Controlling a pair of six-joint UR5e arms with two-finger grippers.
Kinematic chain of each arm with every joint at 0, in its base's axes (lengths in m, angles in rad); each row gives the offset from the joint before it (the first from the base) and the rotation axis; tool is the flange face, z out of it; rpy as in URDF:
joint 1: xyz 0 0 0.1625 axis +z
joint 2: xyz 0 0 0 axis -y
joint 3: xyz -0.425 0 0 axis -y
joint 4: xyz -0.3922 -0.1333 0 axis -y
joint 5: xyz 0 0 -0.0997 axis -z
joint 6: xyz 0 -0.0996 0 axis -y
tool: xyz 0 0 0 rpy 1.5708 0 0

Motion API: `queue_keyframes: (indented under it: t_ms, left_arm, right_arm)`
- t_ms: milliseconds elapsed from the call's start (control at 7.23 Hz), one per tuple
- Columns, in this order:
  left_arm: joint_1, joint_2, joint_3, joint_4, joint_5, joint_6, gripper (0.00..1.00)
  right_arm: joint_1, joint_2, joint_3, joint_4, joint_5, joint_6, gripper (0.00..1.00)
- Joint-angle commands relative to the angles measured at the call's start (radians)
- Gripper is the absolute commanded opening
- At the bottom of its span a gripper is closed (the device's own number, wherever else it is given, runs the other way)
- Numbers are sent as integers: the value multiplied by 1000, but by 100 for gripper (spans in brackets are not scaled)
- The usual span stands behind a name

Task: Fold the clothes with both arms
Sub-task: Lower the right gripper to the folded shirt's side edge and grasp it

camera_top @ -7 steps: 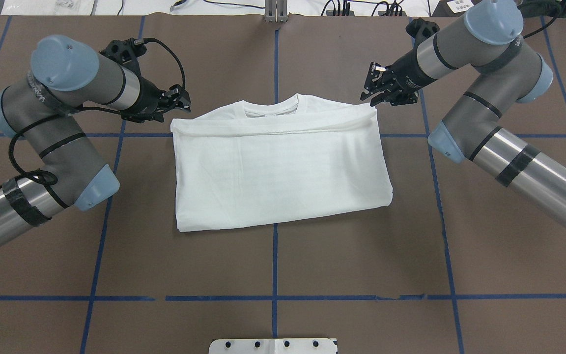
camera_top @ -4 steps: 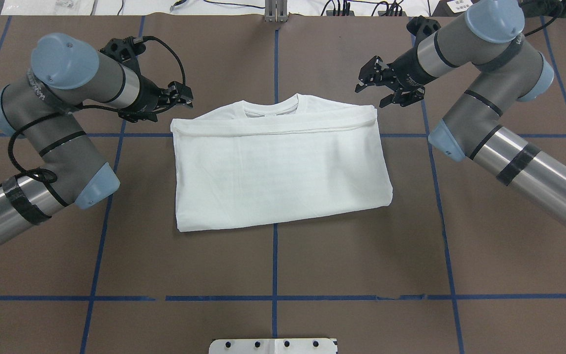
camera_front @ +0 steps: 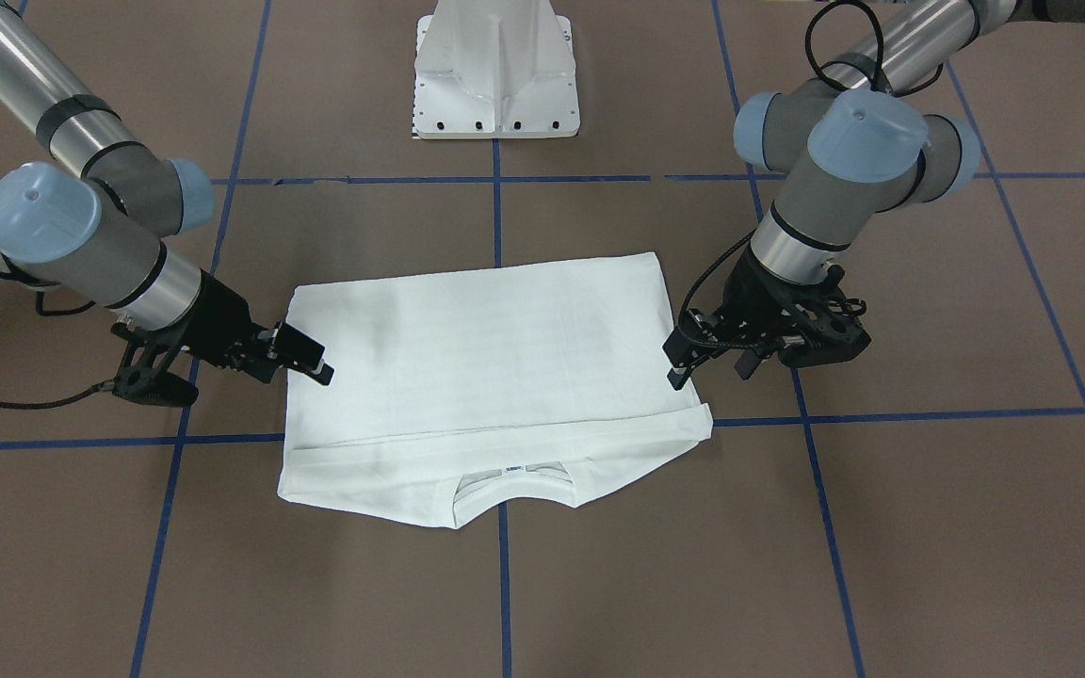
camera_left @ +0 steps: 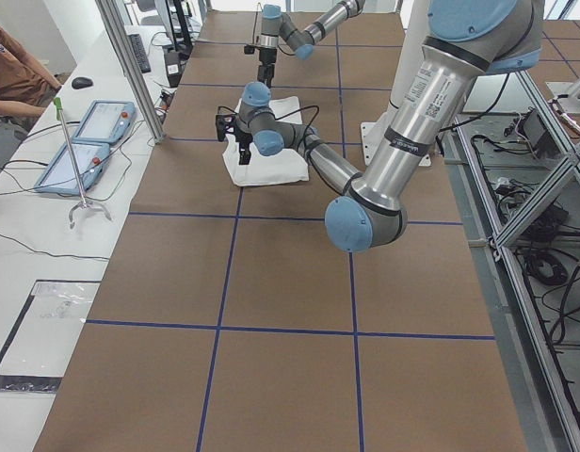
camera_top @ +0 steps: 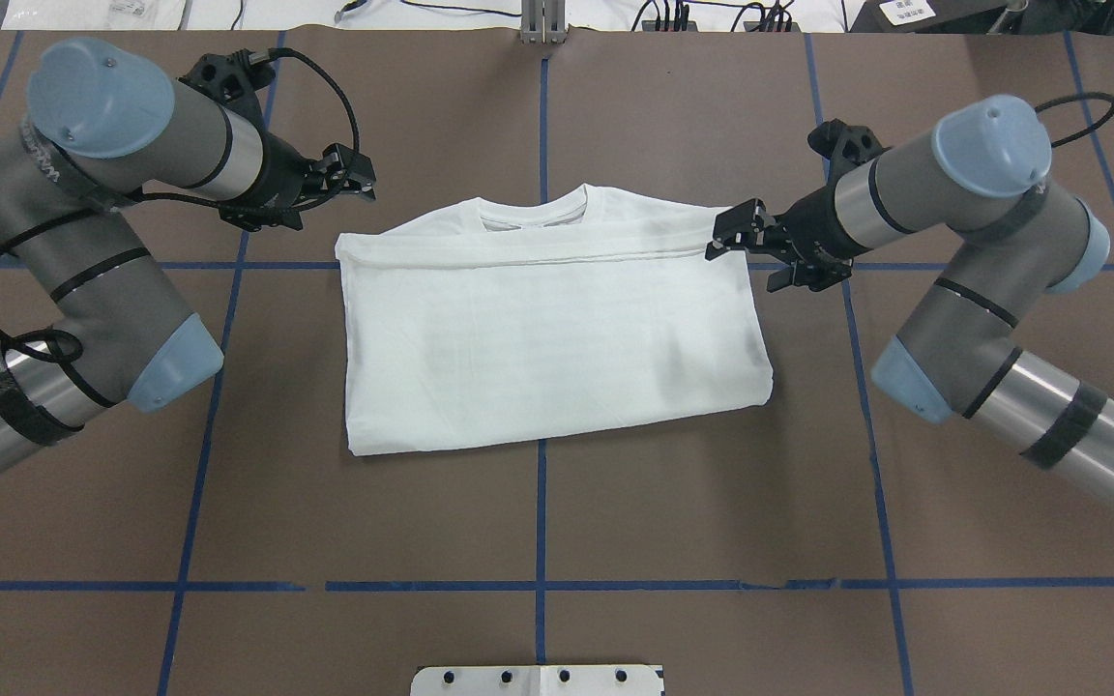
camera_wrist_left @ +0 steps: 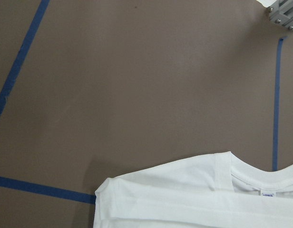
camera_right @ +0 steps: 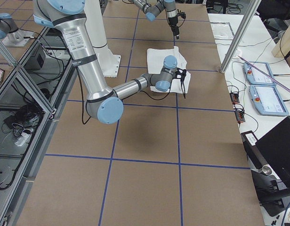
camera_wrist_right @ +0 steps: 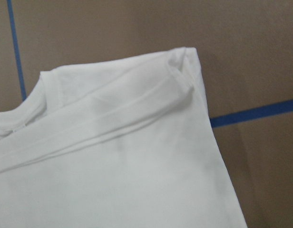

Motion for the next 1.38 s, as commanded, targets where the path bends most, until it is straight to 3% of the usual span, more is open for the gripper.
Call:
queue_keyframes:
  t_ms: [0,276,691,1244]
  left_arm:
    - [1,7,-11,8,1,0,100]
    - [1,9,-8,5,1,2,100]
    - [1,15,-1,-3,3,9,100]
    - [1,25,2,-6,3,9,100]
  right_arm:
    - [-60,-156,124,-2,-54,1,100]
    - [-87,-192,140,-3,-66,1,100]
    - [-146,-123,147,-130,-126,1,100]
    - [-187,-114,147,-146,-157,0,98]
